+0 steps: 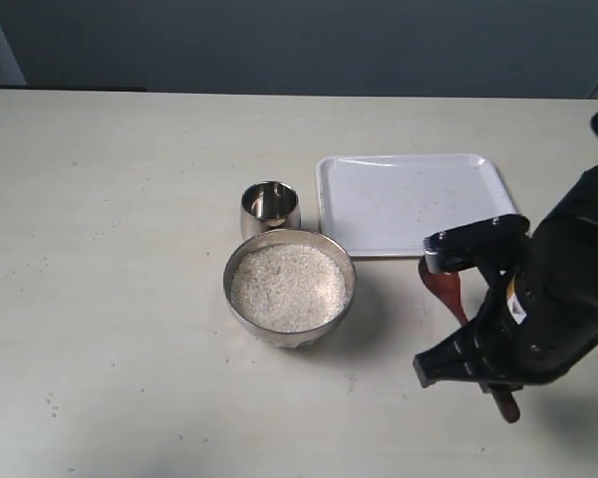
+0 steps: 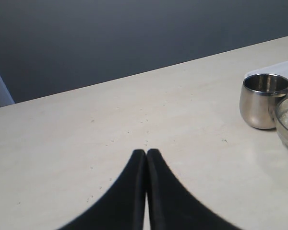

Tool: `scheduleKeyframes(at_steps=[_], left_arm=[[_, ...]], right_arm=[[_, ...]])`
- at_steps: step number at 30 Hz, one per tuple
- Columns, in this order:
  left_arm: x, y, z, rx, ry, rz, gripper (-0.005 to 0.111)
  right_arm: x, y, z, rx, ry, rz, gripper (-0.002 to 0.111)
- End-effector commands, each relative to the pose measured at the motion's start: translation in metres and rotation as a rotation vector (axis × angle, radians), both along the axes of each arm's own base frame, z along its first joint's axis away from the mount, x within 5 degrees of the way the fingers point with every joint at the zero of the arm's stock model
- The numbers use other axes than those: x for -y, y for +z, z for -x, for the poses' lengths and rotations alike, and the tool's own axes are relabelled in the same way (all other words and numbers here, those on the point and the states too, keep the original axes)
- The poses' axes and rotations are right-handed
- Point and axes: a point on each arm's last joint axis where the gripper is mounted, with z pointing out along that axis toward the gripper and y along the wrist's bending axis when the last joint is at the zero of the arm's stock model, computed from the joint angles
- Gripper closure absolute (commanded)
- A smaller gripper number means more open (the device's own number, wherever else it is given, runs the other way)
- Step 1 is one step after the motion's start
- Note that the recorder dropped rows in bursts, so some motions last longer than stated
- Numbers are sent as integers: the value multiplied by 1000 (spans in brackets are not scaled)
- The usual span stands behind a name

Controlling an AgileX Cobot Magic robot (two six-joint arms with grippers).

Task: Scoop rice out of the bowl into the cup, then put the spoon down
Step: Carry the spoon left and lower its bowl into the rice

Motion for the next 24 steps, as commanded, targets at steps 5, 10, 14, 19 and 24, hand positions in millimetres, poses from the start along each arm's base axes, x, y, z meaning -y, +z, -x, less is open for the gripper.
scheduleKeyframes(at_steps=[5, 10, 14, 19, 24], left_arm=[[0, 2, 0, 17, 0, 12, 106], [0, 2, 0, 17, 0, 12, 106], [0, 2, 0, 17, 0, 12, 106], [0, 2, 0, 17, 0, 12, 106], [0, 2, 0, 17, 0, 12, 106]], right_arm=[[-6, 61, -17, 149, 263, 28, 109], [-17, 77, -29, 167, 421, 64, 109], [-28, 81, -33, 152, 565, 116, 109], [-48, 72, -32, 90, 739, 223, 109], [-69, 59, -30, 75, 878, 460, 109]])
